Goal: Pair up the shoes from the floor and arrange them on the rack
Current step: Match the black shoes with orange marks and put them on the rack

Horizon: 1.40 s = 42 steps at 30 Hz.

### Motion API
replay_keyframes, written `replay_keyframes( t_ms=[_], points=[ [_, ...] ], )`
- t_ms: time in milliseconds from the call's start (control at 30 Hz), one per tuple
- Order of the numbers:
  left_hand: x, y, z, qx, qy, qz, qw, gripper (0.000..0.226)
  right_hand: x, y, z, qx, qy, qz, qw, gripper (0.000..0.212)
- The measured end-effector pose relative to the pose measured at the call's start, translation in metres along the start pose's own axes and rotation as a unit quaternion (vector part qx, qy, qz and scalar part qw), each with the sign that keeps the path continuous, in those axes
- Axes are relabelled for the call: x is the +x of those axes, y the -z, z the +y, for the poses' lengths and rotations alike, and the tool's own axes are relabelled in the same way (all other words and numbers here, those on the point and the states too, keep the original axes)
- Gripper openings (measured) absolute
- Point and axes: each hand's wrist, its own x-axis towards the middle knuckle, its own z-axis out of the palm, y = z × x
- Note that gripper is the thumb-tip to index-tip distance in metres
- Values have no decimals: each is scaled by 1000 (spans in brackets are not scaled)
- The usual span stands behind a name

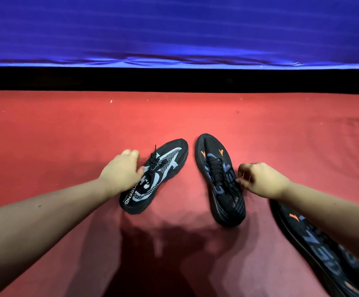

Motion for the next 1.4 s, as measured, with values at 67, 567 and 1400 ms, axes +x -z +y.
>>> replay_keyframes(
  t_ms=[67,567,1400],
  points=[
    [11,-6,-2,-1,71,-86,994,40,-10,2,5,12,-16,7,1000,16],
    [15,-9,115,-222,-70,52,971,42,-90,9,79,39,-167,53,984,19],
    [0,-24,112,-195,-52,-15,979,37,-89,12,82,24,-220,-71,973,14]
  ],
)
